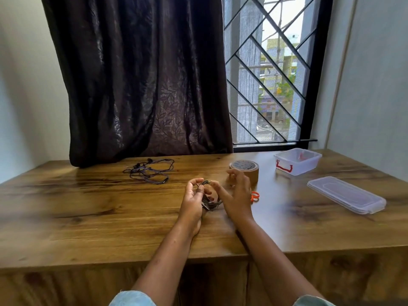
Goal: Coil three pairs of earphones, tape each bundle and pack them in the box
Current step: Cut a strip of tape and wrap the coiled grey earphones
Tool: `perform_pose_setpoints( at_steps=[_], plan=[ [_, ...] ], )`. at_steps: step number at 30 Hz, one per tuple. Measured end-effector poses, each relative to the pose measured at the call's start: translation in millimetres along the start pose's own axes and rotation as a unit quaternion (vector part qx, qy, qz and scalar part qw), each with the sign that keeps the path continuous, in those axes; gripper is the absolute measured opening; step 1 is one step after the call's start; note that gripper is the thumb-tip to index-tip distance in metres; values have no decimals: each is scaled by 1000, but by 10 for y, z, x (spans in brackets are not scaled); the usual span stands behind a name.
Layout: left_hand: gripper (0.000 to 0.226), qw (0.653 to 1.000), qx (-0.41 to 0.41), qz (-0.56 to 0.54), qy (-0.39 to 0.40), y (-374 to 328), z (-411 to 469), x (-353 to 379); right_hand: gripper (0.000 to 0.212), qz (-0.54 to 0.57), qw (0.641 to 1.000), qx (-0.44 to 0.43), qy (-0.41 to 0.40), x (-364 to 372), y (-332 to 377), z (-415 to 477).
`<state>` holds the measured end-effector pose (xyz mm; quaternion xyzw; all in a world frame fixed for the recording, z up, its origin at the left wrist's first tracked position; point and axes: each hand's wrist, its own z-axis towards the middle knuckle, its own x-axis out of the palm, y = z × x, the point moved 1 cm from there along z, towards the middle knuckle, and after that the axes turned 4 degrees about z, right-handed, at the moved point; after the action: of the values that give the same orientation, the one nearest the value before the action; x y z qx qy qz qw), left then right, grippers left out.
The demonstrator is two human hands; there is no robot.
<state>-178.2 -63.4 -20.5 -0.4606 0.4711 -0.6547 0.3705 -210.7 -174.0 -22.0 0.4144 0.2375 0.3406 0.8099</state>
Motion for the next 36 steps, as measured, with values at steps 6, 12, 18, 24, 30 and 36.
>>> perform_pose_setpoints(
  at_steps=[6,12,18,24,30,36],
  plan=[
    [20,997,-24,-44,55,-31,-78,115,26,241,930,260,93,-213,-42,-56],
    [19,995,-28,66,68,97,-143,489,18,171,960,221,35,-714,-181,-11],
    [28,977,-8,184,107,188,-149,1116,15,81,976,199,-41,-1423,-275,52],
    [23,963,-13,243,115,345,-96,1600,11,-83,977,161,-110,-1916,-284,131],
    [42,962,-51,251,89,451,7,1825,15,-211,960,156,-99,-2101,-392,284],
    [48,974,-40,203,89,485,31,1765,23,-248,955,122,-109,-2025,-454,297]
  ],
)
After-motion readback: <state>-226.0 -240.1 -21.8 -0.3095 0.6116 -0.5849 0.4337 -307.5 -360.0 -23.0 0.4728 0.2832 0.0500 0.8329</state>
